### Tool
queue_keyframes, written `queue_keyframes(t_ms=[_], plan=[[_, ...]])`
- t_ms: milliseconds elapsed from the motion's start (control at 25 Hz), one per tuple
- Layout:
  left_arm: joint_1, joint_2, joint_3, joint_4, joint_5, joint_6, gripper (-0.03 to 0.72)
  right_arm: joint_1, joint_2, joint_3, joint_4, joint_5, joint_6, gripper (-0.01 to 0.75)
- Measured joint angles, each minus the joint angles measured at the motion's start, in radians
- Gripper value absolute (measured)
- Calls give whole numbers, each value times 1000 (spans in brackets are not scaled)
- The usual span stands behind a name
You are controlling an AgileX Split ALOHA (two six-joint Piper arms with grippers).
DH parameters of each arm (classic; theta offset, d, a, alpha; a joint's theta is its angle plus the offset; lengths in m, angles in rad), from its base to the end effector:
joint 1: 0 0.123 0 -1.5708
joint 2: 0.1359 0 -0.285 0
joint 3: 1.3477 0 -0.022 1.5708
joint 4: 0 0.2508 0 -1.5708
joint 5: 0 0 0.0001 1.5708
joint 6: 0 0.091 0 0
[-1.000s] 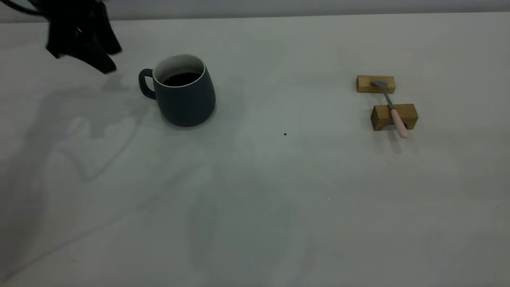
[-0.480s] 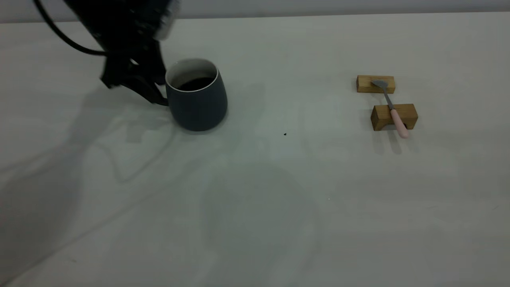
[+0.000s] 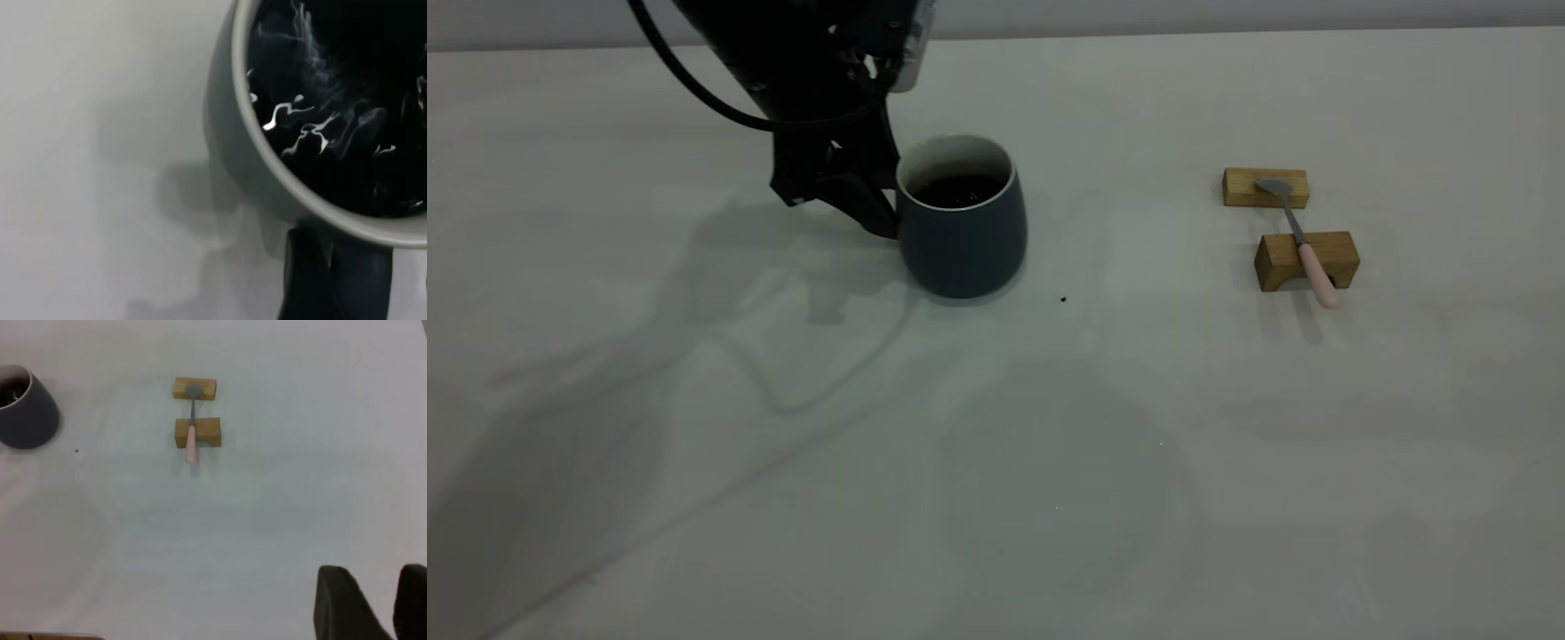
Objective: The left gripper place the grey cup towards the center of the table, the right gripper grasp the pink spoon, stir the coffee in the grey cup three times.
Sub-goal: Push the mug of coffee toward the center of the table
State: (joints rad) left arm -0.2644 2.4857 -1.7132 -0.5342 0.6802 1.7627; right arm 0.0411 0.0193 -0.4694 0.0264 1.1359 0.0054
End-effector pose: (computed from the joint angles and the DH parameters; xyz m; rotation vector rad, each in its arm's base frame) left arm 0.4547 -0.1533 0.0400 2.0006 1.8632 -0.1930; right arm -0.0024 0.0021 0.2630 -0.0404 2.1693 0.0590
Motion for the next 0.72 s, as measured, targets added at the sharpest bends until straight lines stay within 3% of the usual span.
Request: queue_keyframes(t_ms=[240,720], plan=[[-53,0,0,-32,-39,-16,482,0,0,0,0,0,0,238],[-76,0,0,-122,-60,-11,482,0,0,0,0,0,0,238]])
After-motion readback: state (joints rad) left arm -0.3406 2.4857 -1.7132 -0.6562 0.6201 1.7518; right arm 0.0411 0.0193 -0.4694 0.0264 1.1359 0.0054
